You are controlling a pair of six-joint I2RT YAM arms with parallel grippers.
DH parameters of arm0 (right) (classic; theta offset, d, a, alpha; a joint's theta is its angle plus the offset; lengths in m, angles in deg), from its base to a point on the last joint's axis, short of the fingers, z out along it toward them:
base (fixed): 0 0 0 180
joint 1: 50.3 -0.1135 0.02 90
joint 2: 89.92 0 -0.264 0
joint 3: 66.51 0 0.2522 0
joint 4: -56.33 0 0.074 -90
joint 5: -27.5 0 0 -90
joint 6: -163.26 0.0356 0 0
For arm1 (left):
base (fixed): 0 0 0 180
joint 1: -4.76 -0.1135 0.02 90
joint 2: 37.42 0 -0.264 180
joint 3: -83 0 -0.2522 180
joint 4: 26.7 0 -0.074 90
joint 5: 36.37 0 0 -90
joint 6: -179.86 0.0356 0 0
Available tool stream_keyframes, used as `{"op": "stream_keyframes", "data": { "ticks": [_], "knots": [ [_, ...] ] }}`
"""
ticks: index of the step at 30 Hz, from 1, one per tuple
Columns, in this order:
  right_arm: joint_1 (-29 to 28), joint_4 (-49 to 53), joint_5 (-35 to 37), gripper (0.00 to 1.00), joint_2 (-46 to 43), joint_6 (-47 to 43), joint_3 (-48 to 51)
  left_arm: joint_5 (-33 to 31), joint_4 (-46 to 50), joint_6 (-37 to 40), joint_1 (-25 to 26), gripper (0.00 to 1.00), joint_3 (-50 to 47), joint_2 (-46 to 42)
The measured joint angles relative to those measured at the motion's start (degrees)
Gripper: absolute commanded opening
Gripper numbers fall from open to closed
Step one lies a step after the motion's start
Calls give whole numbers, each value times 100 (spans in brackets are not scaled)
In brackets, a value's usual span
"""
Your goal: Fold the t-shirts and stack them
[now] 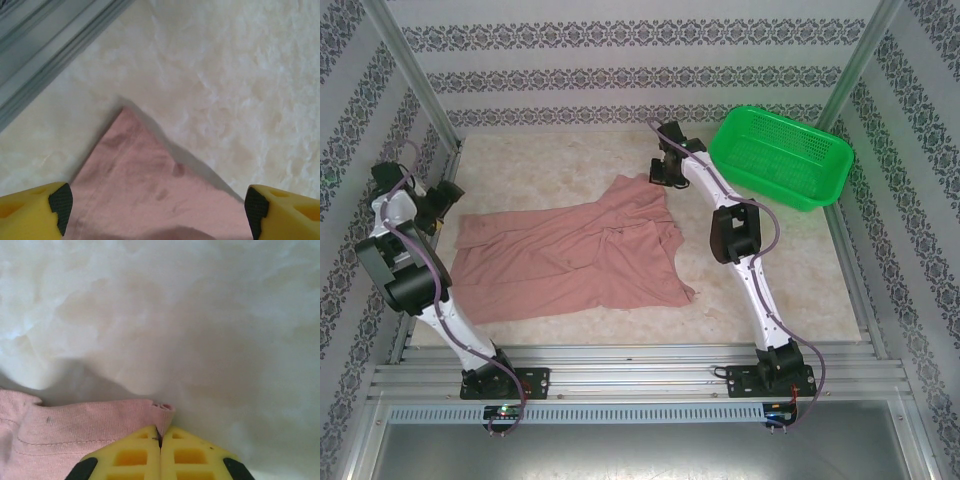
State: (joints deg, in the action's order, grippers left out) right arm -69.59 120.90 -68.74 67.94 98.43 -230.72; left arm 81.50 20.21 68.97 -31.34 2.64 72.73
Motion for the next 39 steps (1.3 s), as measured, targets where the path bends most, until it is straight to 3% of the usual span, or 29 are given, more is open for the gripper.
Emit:
{"op": "stream_keyframes", "data": {
  "ticks": [8,24,30,39],
  "knots": [
    [-13,-341,114,4,-264,2,527,162,356,157,-2,78,868,933],
    [-313,-155,302,5,-343,-284,588,289,1305,-66,13,59,2673,2577],
    [-348,-125,348,5,-348,-350,588,153,1779,-229,74,49,3126,2822],
    [-343,-55,398,5,-356,-452,584,-7,2225,-358,122,45,3585,3062]
  ]
}}
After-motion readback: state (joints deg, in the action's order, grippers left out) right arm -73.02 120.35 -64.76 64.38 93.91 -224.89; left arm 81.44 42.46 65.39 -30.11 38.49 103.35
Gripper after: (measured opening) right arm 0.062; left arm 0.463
